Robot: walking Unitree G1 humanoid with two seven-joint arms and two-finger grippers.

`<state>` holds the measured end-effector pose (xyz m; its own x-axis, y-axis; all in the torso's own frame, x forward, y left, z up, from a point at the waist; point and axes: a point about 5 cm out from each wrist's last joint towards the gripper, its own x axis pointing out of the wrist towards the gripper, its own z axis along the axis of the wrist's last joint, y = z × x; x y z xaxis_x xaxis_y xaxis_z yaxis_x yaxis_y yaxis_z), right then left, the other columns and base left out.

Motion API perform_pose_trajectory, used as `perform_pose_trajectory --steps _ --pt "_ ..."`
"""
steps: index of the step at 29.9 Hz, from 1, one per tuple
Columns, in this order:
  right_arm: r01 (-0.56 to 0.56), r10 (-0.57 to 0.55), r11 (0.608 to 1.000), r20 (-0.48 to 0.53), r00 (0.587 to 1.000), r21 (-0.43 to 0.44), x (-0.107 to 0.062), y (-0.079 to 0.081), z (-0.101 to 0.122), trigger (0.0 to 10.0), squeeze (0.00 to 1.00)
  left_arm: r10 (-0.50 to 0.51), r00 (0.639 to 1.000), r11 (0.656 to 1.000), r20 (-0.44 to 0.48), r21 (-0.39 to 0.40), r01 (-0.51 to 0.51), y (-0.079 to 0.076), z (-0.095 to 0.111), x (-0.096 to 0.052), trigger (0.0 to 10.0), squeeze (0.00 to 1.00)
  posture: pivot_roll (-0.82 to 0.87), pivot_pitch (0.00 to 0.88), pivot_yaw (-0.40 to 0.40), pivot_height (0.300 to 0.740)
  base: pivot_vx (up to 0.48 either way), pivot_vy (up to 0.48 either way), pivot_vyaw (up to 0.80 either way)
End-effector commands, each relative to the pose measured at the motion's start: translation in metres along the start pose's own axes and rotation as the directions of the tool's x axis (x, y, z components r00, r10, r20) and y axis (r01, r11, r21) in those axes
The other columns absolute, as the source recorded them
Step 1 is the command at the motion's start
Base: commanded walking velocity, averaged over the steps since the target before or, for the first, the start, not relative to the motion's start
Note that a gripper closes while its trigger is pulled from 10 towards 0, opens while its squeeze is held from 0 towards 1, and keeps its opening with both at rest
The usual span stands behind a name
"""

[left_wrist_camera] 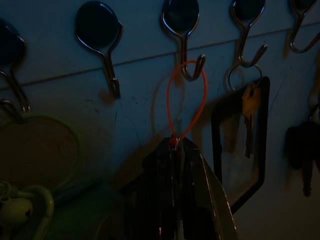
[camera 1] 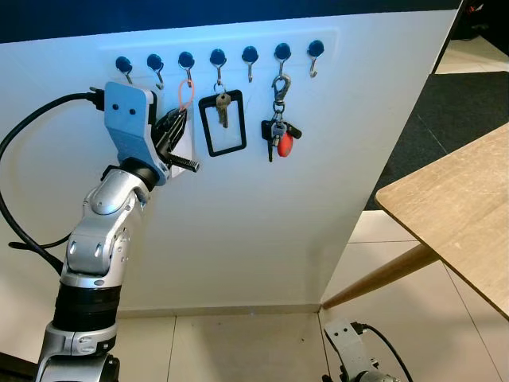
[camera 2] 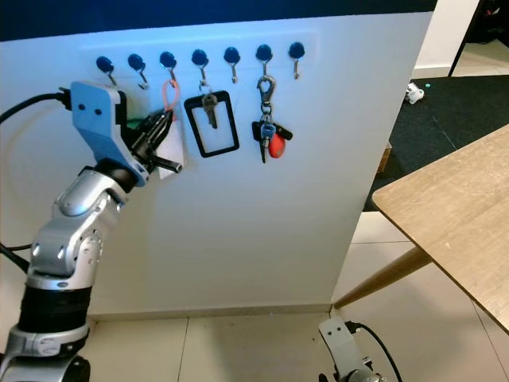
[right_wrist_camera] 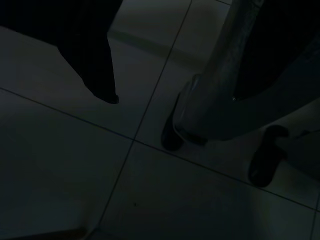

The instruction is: Hang keys on a hook

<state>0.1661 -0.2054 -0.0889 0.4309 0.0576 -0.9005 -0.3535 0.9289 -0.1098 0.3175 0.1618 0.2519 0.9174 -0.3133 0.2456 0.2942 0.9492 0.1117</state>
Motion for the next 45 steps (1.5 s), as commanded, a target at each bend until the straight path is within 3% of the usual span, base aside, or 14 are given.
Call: perform_pose_trajectory --steps 1,10,11,16,24,28,31,35,36,38,39,40,43,45 --pt "-0.029 0.029 1.000 -0.106 0.994 0.007 -0.003 0.008 -0.031 10.0 0.00 0.006 0.999 1.000 -0.037 0.029 -0.005 0.005 -0.004 0.000 10.0 0.00 -0.06 0.074 0.093 0.740 0.000 0.000 0.00" --pt "-0.026 0.028 1.000 -0.105 0.994 0.013 -0.003 0.007 -0.030 10.0 0.00 -0.004 0.999 0.999 -0.042 0.048 0.006 0.001 -0.006 0.005 10.0 0.00 -0.06 0.077 0.094 0.740 0.000 0.000 0.00" --pt "-0.030 0.031 0.999 -0.100 0.995 0.014 -0.002 0.011 -0.027 10.0 0.00 -0.011 0.999 0.999 -0.042 0.048 0.013 0.000 -0.006 0.006 10.0 1.00 -0.06 0.077 0.094 0.740 0.000 0.000 0.00" --pt "-0.040 0.042 0.999 -0.088 0.995 0.017 0.002 0.022 -0.019 10.0 0.00 -0.017 0.999 0.999 -0.048 0.046 0.019 -0.001 -0.009 0.006 10.0 1.00 -0.06 0.077 0.094 0.740 0.000 0.000 0.00" --pt "-0.045 0.046 0.999 -0.085 0.995 0.017 0.003 0.025 -0.016 10.0 0.00 -0.009 0.998 1.000 -0.060 0.023 0.010 0.009 -0.015 -0.004 10.0 1.00 -0.06 0.083 0.096 0.740 0.000 0.000 0.00" --pt "-0.044 0.045 0.999 -0.085 0.995 0.015 0.003 0.023 -0.013 10.0 0.00 0.013 0.997 1.000 -0.074 0.010 -0.013 0.026 -0.024 -0.021 10.0 1.00 -0.06 0.083 0.096 0.740 0.000 0.000 0.00" --pt "-0.043 0.044 0.999 -0.085 0.995 0.015 0.003 0.022 -0.013 10.0 0.00 0.014 0.997 1.000 -0.077 0.010 -0.013 0.028 -0.026 -0.024 10.0 1.00 -0.06 0.083 0.096 0.740 0.000 0.000 0.00" --pt "-0.043 0.044 0.999 -0.085 0.995 0.013 0.003 0.022 -0.011 10.0 0.00 -0.047 0.992 0.999 -0.116 0.001 0.048 0.035 -0.042 -0.046 10.0 1.00 -0.05 0.089 0.092 0.740 0.000 0.000 0.00" --pt "-0.044 0.045 0.999 -0.085 0.995 0.013 0.003 0.022 -0.011 10.0 0.00 -0.076 0.988 0.997 -0.134 -0.013 0.075 0.035 -0.047 -0.053 10.0 0.89 -0.05 0.089 0.092 0.740 0.000 0.000 0.00" --pt "-0.045 0.045 0.999 -0.085 0.995 0.012 0.003 0.022 -0.010 10.0 0.00 -0.093 0.985 0.996 -0.144 -0.024 0.091 0.036 -0.050 -0.057 10.0 0.89 -0.05 0.089 0.092 0.740 0.000 0.000 0.00" --pt "-0.045 0.046 0.999 -0.085 0.995 0.012 0.003 0.022 -0.010 10.0 0.00 -0.110 0.983 0.994 -0.150 -0.036 0.106 0.036 -0.054 -0.062 10.0 0.37 -0.04 0.088 0.089 0.740 0.000 0.000 0.00" --pt "-0.046 0.047 0.999 -0.085 0.995 0.010 0.003 0.023 -0.010 10.0 0.00 -0.148 0.974 0.989 -0.169 -0.054 0.141 0.035 -0.059 -0.068 10.0 0.00 -0.04 0.088 0.089 0.740 0.000 0.000 0.00" --pt "-0.049 0.049 0.999 -0.087 0.995 0.005 0.004 0.024 -0.008 10.0 0.00 -0.223 0.949 0.973 -0.221 -0.114 0.202 0.035 -0.076 -0.087 10.0 0.00 -0.04 0.085 0.083 0.740 0.000 0.000 0.00" --pt "-0.050 0.050 0.999 -0.088 0.995 0.003 0.004 0.024 -0.008 10.0 0.00 -0.231 0.945 0.971 -0.230 -0.122 0.208 0.035 -0.079 -0.090 10.0 0.00 -0.04 0.085 0.083 0.740 0.000 0.000 0.00"
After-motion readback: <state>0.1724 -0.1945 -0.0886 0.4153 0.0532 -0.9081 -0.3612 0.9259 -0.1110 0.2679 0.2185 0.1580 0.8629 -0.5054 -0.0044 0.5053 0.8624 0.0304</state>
